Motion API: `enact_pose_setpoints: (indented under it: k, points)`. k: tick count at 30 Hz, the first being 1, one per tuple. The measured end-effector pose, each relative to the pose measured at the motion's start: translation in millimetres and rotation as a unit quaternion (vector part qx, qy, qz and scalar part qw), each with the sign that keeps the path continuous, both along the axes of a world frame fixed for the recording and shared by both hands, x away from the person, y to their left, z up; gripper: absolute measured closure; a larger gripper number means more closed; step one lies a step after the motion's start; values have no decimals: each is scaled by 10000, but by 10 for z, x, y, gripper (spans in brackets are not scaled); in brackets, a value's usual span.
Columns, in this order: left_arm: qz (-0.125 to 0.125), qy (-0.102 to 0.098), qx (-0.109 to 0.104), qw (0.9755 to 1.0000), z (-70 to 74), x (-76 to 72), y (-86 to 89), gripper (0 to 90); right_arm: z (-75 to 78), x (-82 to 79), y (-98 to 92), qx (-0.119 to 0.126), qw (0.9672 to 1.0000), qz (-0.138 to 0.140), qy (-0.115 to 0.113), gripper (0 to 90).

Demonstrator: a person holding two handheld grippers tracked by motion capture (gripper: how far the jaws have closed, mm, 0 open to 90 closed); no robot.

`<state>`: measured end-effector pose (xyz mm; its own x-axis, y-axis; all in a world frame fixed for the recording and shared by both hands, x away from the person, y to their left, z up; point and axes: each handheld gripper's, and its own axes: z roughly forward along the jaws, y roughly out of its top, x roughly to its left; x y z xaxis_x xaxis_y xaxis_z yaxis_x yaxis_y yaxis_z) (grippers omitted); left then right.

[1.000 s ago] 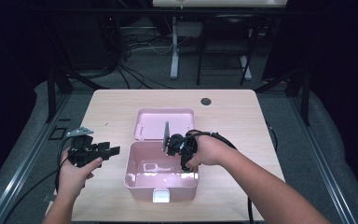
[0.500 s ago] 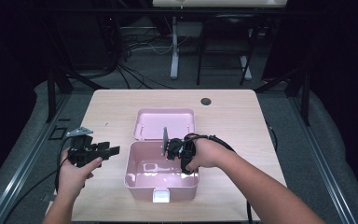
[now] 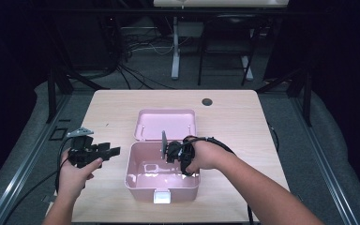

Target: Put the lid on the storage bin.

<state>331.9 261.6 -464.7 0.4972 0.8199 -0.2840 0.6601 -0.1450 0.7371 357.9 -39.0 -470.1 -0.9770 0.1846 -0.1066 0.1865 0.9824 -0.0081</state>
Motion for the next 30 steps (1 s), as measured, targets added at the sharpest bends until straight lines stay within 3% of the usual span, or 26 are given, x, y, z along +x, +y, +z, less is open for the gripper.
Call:
enact_pose_setpoints:
  k: [30]
  points:
    - [-2,21,-1,10000,-6,4,8,436,-174,-4,78,-164,9994,296,-24,502]
